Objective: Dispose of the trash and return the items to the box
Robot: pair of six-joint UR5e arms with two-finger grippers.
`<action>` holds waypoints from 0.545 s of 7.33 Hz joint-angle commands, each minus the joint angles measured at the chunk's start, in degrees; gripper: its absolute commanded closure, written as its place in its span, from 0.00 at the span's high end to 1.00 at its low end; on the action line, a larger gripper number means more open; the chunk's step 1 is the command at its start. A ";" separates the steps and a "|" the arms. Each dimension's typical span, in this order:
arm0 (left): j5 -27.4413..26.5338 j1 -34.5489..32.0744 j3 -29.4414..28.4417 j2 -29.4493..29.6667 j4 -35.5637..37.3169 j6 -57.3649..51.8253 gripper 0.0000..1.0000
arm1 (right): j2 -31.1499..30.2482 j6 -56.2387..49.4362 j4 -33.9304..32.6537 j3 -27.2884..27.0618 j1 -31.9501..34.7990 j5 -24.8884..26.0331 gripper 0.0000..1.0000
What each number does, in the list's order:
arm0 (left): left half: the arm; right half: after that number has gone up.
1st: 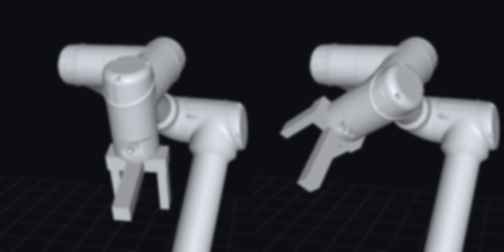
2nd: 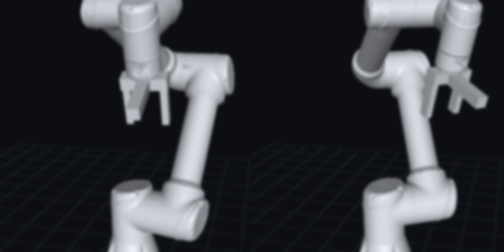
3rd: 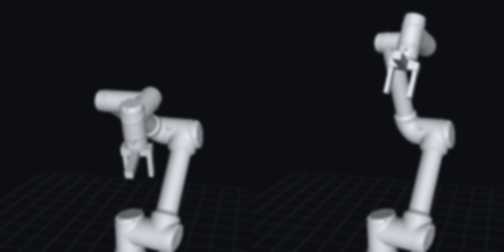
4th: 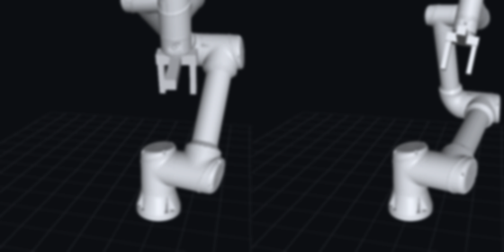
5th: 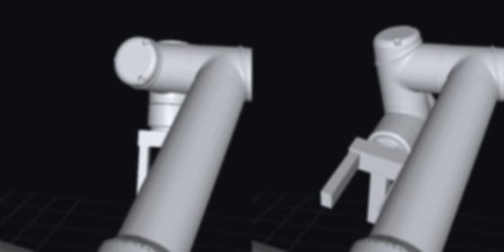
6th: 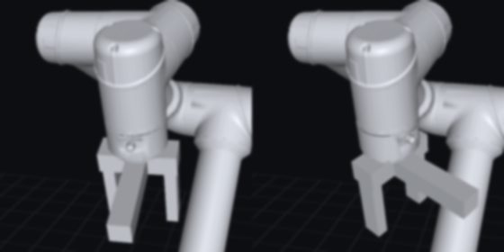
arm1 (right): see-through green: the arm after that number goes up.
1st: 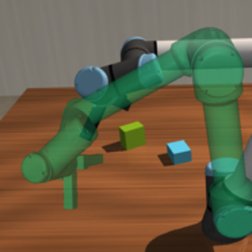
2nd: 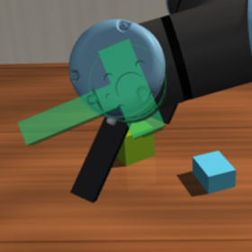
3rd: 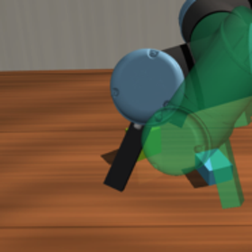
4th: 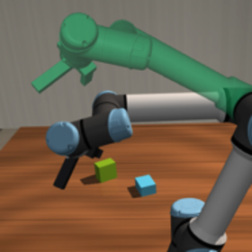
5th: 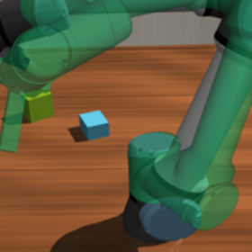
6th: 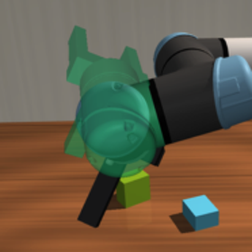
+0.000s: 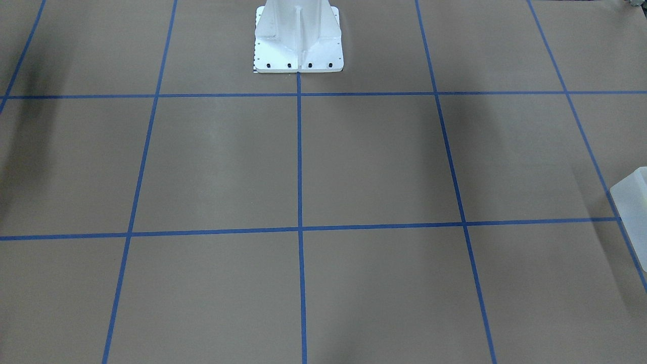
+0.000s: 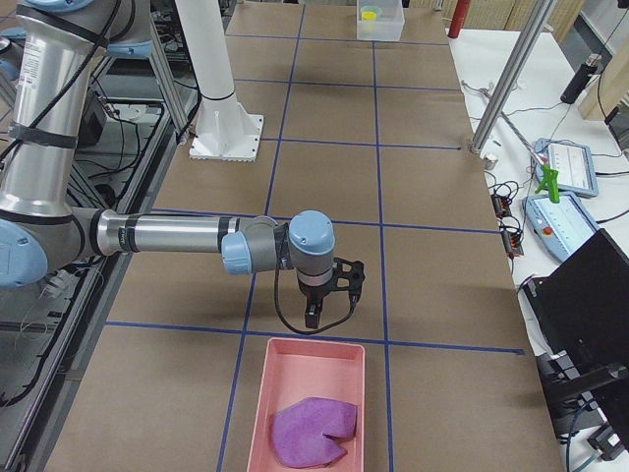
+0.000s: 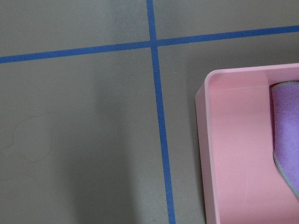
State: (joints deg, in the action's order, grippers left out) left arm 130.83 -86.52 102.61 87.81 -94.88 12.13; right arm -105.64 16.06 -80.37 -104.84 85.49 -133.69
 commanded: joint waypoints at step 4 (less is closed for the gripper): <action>0.39 -0.23 -4.43 -1.42 -1.63 -1.85 0.99 | 0.35 -1.38 0.83 3.16 0.90 -4.54 1.00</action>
State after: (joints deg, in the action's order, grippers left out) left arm 131.20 -86.68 98.27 86.53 -96.70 10.21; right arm -105.48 14.69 -79.22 -101.45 86.07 -136.23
